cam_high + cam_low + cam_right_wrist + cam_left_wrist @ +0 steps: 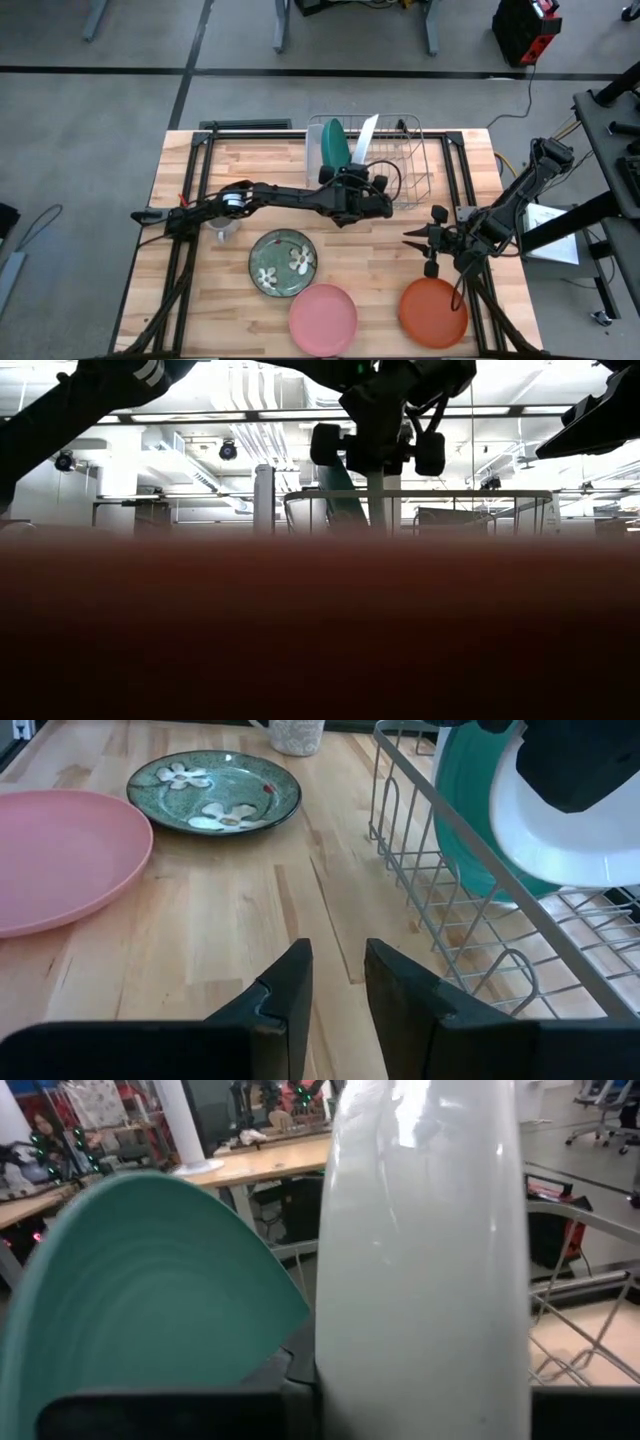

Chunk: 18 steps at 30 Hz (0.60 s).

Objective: Sort dishes
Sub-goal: Put the white plate in the dish rack

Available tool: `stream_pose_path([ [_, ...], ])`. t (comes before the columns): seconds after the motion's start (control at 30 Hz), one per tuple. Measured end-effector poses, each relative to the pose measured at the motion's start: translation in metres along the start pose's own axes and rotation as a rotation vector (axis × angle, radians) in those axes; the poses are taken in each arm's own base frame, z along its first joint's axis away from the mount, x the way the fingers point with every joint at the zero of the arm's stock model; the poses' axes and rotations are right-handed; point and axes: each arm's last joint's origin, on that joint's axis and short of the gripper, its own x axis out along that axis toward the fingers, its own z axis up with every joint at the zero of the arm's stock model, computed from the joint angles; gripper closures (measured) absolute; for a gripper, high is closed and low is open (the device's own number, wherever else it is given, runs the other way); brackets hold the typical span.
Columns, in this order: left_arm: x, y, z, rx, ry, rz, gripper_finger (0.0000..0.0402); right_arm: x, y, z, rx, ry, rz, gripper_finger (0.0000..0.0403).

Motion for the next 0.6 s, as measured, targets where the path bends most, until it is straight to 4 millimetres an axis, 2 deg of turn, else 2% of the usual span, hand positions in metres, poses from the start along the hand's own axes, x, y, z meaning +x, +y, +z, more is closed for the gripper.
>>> stream_pose_path([
  [0.2,0.0033,0.0013,-0.0033,-0.006,0.007,0.005,0.0327,0.0000,0.0000,0.0000,0.000,0.000,0.000,0.0324],
  [0.6,0.0028,0.0007,-0.0035,-0.002,0.012,-0.002,0.0347,0.0000,0.0000,0.0000,0.000,0.000,0.000,0.0311],
])
